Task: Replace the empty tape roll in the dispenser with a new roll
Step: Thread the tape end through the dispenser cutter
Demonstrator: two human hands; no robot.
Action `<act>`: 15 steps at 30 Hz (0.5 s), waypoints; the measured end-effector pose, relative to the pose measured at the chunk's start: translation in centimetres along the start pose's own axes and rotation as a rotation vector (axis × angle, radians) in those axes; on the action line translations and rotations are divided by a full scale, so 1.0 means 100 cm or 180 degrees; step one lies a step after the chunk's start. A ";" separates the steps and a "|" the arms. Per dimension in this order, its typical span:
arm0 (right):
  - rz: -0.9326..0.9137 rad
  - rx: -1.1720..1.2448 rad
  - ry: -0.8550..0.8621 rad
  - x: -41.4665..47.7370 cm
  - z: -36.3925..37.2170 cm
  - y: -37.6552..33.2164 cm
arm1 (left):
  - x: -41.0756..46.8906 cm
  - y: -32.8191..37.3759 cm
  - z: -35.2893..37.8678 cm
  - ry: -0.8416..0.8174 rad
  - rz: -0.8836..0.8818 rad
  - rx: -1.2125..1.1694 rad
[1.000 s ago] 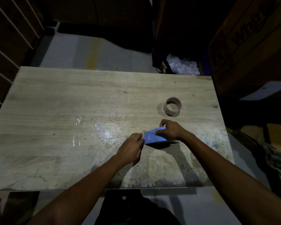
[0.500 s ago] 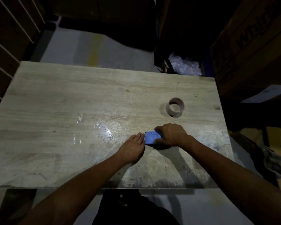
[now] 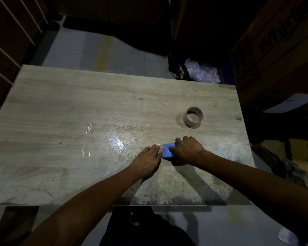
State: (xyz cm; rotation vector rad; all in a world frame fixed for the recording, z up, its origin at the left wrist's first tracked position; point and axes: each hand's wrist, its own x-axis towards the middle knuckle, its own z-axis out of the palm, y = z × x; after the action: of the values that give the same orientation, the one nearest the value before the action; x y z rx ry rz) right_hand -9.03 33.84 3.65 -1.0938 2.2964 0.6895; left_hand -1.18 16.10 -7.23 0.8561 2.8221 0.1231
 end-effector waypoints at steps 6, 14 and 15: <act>0.0311 -0.0106 -0.0344 0.009 -0.017 -0.005 | 0.003 0.000 -0.003 -0.0061 -0.0051 -0.0009; 0.0344 -0.0325 -0.0559 0.026 -0.042 -0.023 | 0.009 -0.003 -0.015 -0.0468 -0.0034 0.0122; 0.0360 -0.0466 -0.0667 0.030 -0.047 -0.029 | 0.010 -0.004 -0.015 -0.0482 -0.0052 0.0123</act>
State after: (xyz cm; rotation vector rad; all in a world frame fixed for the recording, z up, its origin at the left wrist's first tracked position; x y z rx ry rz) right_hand -9.36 27.69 4.61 -0.9118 2.1672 0.9820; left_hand -2.53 16.31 -5.97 0.8137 2.6976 0.0014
